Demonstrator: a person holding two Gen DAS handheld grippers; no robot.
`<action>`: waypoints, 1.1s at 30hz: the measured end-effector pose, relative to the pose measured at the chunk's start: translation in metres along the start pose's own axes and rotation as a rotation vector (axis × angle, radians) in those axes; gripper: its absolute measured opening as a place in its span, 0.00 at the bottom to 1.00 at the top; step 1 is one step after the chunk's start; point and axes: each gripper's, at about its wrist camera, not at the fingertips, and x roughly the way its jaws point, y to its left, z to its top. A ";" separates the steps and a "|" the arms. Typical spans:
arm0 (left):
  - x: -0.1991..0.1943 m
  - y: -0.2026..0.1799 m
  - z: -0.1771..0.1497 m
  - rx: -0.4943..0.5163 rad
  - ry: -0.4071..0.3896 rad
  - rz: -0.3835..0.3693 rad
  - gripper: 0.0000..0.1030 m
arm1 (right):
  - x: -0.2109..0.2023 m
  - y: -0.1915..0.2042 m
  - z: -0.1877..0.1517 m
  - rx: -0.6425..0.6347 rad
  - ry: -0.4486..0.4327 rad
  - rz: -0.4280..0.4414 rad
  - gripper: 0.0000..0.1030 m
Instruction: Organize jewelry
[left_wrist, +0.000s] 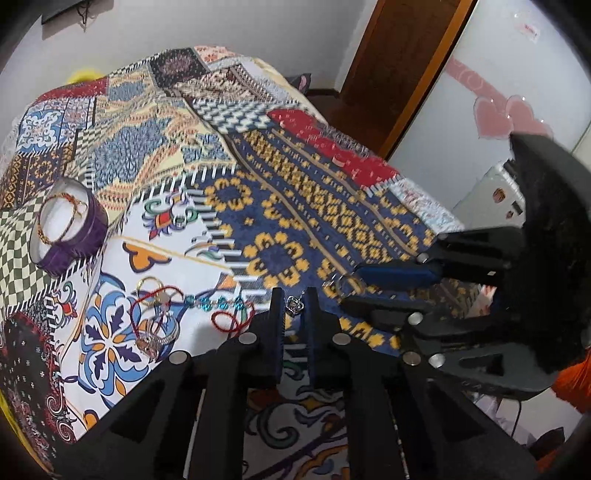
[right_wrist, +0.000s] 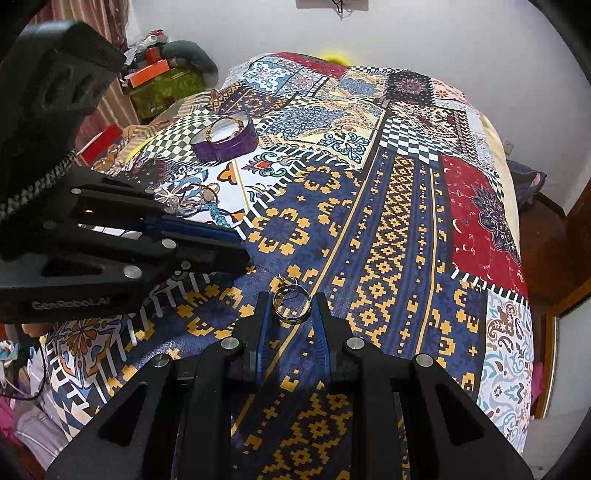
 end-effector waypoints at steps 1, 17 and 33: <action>-0.003 -0.001 0.001 -0.003 -0.010 -0.004 0.08 | 0.000 0.000 0.001 0.002 0.000 0.000 0.19; -0.060 0.010 0.012 -0.068 -0.164 -0.027 0.08 | -0.002 0.024 0.018 -0.030 -0.013 0.034 0.19; -0.127 0.100 -0.019 -0.196 -0.277 0.173 0.08 | -0.013 0.059 0.076 -0.065 -0.114 0.025 0.19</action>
